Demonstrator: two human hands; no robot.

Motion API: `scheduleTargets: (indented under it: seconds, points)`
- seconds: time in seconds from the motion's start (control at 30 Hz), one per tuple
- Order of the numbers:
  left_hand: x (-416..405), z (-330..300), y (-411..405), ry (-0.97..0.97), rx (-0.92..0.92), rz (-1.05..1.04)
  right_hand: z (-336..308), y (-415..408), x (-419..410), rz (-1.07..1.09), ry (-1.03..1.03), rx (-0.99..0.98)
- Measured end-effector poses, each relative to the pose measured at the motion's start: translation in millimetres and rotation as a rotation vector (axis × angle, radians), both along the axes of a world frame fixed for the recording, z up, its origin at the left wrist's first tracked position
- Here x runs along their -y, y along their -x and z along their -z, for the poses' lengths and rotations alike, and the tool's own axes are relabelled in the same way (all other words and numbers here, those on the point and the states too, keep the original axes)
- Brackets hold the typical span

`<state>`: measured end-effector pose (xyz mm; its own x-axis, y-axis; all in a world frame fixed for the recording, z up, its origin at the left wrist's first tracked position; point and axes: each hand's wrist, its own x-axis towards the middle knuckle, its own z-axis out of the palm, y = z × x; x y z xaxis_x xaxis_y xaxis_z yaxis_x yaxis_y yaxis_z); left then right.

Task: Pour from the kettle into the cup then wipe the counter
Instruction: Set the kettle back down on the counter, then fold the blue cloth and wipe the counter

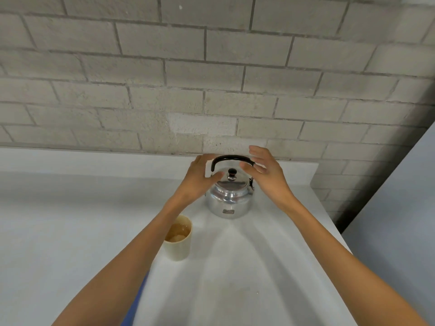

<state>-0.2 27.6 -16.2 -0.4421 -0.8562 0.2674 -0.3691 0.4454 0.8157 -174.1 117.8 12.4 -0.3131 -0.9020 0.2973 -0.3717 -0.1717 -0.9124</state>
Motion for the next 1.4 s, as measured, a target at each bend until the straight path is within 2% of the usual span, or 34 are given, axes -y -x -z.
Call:
scheduleTargets:
  seconds: [0.3, 0.67, 1.03, 1.2, 1.4]
  points:
    - [-108, -33, -61, 0.104, -0.156, -0.172, -25, -58, -83, -0.116, 0.079, 0.034]
    - [-211, -17, -115, -0.051, -0.235, -0.302, 4, -113, -151, -0.168, -0.037, 0.178]
    - [-250, 33, -154, -0.136, -0.093, -0.483, 73, -170, -160, -0.232, -0.281, 0.163]
    - [-250, 64, -180, -0.234, 0.188, -0.571, 103, -199, -136, -0.285, -0.443, 0.129]
    - [-249, 84, -204, -0.472, 0.327, -0.669, 120, -232, -97, -0.295, -0.536, 0.025]
